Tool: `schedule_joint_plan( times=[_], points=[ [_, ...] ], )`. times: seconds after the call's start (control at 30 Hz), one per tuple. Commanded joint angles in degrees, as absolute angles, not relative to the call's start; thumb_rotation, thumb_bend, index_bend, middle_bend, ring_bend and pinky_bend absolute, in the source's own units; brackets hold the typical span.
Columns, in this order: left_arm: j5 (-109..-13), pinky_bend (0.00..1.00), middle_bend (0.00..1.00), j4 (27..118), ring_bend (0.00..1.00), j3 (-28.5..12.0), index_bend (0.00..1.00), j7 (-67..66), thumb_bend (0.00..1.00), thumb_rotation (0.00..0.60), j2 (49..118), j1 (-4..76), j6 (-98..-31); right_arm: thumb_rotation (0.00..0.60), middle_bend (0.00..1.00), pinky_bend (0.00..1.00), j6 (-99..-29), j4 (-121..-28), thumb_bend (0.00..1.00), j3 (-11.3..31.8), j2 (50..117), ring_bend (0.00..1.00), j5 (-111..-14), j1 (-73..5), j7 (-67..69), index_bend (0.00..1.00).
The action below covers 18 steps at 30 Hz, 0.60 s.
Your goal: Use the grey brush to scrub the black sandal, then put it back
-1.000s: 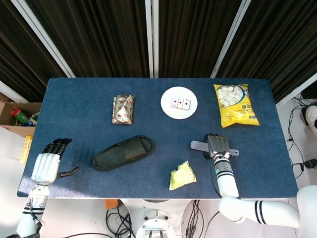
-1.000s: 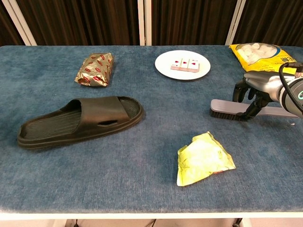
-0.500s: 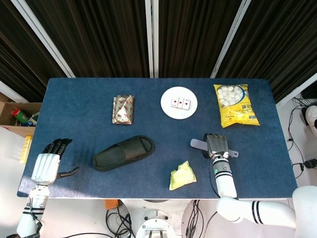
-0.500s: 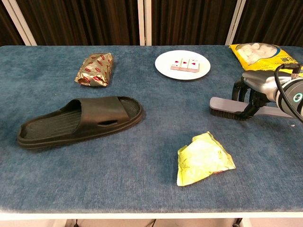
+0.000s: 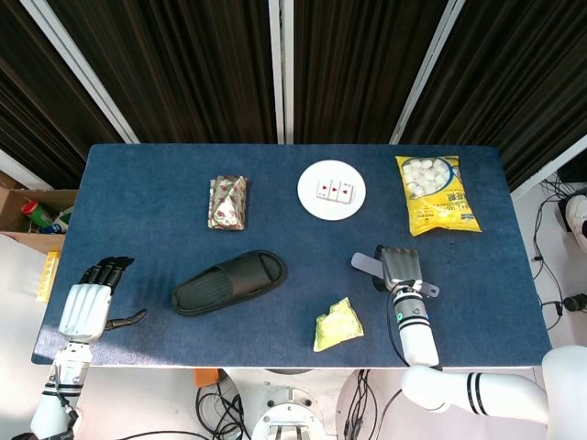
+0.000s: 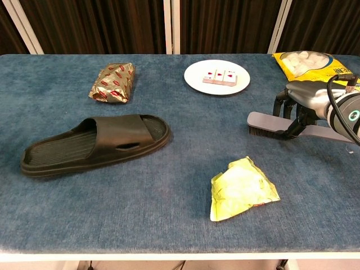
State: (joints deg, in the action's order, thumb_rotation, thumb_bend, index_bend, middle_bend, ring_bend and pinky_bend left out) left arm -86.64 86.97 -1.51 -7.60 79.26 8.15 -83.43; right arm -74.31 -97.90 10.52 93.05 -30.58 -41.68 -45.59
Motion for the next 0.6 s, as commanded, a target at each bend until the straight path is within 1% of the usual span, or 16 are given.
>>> schedule_joint_plan(
  times=[0.03,0.2,0.27,0.6],
  points=[
    [-86.66,0.25,0.17,87.06,0.15,-1.52,0.17,-7.66,0.09,0.454,79.2,8.14,-83.46,0.6,0.57,0.74,-74.11,-98.6,0.69,10.72,92.37,0.56,-32.09,-41.21,-44.32,0.77],
    [-86.66,0.25,0.17,87.18,0.15,-1.55,0.17,-7.82,0.09,0.457,79.21,8.24,-83.32,0.6,0.59,0.76,-74.0,-101.68,0.72,11.04,89.96,0.58,-36.64,-40.19,-41.17,0.79],
    [-86.67,0.25,0.17,87.19,0.15,-1.58,0.17,-7.86,0.09,0.457,79.26,8.31,-83.25,0.6,0.6,0.76,-73.32,-102.94,0.71,11.24,88.97,0.58,-38.62,-39.91,-39.47,0.8],
    [-87.51,0.25,0.17,87.91,0.15,-1.09,0.17,-8.06,0.09,0.472,78.99,8.67,-82.8,0.6,0.62,0.79,-66.61,-105.45,0.7,12.16,85.94,0.61,-49.49,-41.31,-32.12,0.84]
  ],
)
